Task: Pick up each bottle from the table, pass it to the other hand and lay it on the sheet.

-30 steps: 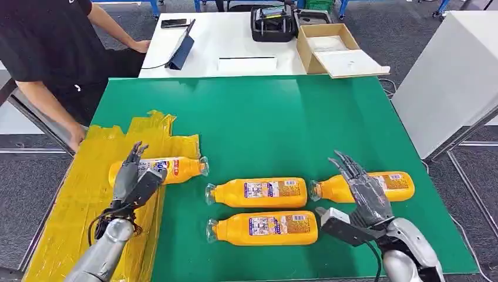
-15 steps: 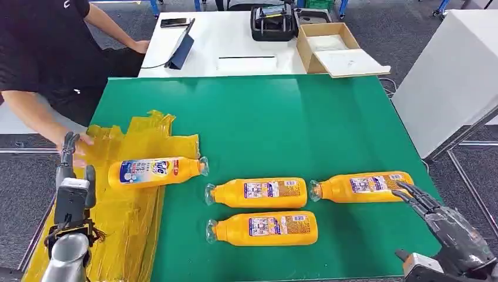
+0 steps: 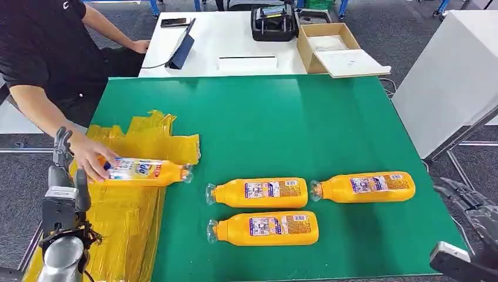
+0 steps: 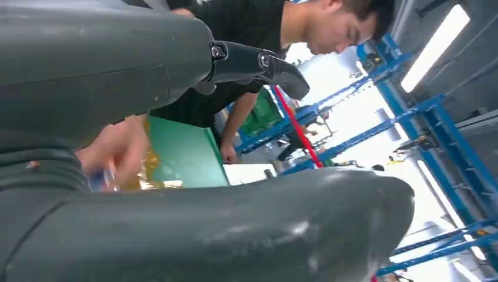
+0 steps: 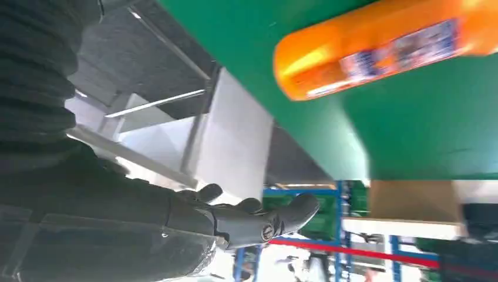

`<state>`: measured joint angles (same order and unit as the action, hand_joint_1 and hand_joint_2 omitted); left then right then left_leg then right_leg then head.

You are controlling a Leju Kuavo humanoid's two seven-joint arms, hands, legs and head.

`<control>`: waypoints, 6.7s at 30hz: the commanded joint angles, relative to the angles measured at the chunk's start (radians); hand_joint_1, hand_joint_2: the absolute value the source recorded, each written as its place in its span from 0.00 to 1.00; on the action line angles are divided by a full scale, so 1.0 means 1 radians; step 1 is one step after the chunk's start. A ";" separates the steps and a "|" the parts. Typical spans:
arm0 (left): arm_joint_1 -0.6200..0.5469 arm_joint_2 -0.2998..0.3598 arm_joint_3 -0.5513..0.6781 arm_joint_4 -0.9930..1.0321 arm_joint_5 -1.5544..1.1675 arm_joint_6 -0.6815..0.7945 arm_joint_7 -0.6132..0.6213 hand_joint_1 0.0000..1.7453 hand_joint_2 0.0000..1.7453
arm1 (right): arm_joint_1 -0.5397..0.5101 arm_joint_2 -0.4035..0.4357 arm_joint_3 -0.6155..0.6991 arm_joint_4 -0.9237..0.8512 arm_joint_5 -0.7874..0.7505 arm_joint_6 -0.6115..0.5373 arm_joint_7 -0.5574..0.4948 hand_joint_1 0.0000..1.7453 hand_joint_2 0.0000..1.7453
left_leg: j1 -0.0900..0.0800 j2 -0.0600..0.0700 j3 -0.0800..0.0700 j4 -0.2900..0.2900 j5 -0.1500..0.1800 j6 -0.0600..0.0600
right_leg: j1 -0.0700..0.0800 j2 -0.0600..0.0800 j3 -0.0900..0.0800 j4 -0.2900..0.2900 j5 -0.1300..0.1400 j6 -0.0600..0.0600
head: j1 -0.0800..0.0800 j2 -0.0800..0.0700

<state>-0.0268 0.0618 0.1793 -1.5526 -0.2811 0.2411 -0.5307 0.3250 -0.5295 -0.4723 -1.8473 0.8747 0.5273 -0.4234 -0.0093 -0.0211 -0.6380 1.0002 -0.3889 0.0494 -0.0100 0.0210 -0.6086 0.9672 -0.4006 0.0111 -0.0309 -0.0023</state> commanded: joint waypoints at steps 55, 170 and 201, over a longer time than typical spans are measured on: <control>-0.014 -0.012 -0.047 -0.056 0.176 0.012 -0.102 0.00 0.00 | -0.354 -0.163 0.532 0.522 -0.040 -0.198 0.085 0.00 1.00 | 0.000 0.005 0.002 -0.001 0.000 -0.001 | 0.001 0.002 0.002 -0.001 0.001 -0.001 | 0.000 0.000; 0.059 -0.007 0.092 -0.074 0.324 -0.237 -0.059 0.00 1.00 | -0.062 -0.508 0.039 0.108 -0.379 0.055 0.246 1.00 1.00 | -0.004 -0.004 -0.003 0.002 0.000 -0.001 | -0.003 -0.007 -0.003 0.005 -0.001 -0.002 | 0.000 0.000; 0.109 -0.089 -0.083 -0.096 0.472 -0.659 -0.020 0.00 1.00 | -0.518 0.071 0.474 0.503 0.017 -0.294 0.148 1.00 1.00 | 0.001 0.013 0.005 -0.001 -0.001 -0.001 | 0.002 0.007 0.003 -0.003 0.003 -0.003 | -0.001 0.000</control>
<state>0.0868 -0.0076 0.1503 -1.6686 0.0999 -0.2567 -0.5848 0.1136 -0.7518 -0.2292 -1.6033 0.8480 0.2506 -0.2357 -0.0097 -0.0111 -0.6386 1.0004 -0.3890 0.0530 -0.0098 0.0275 -0.6107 0.9672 -0.3981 0.0092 -0.0317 -0.0023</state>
